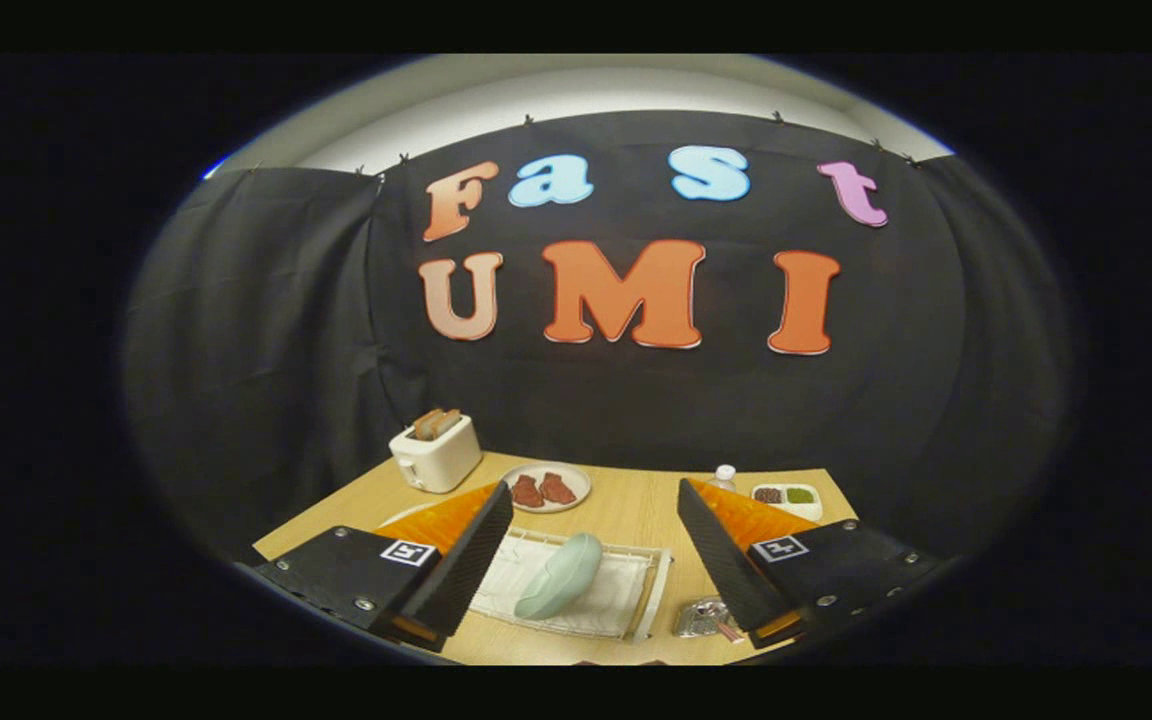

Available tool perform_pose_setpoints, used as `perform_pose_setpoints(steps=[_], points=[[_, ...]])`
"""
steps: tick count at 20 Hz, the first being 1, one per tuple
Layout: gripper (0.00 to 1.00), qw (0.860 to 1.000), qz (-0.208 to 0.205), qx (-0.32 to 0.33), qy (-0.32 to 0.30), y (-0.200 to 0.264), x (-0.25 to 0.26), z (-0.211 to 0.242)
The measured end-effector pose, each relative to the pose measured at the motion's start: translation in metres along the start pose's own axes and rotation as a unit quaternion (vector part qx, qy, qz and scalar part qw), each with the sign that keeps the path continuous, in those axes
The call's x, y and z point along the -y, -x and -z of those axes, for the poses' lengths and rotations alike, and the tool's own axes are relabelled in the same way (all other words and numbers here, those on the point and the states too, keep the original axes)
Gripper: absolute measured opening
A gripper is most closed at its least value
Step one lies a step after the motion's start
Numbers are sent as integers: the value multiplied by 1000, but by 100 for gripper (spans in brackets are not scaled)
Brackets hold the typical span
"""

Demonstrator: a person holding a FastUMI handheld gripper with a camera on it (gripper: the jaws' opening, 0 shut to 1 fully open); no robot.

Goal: Take the plate from the dish rack, then take the spoon from the basket and place it into the plate.

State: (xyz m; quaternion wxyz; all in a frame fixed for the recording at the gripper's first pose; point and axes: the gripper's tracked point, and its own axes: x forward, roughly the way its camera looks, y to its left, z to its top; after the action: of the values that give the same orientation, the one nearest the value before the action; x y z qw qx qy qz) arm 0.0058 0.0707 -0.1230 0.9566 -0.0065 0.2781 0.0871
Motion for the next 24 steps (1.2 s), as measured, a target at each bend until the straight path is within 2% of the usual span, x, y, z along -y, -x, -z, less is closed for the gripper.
perform_pose_setpoints(steps=[2, 5, 8, 14, 24], points=[[99, 999, 1, -51, -9, -14, 2, 20], [99, 996, 14, -90, 19, -31, 8, 41], [99, 991, -2, -130, 31, -44, -3, 58], [98, 976, -9, -213, 51, -69, -11, 100], [79, 944, 3, -328, 34, -98, -17, 163]])
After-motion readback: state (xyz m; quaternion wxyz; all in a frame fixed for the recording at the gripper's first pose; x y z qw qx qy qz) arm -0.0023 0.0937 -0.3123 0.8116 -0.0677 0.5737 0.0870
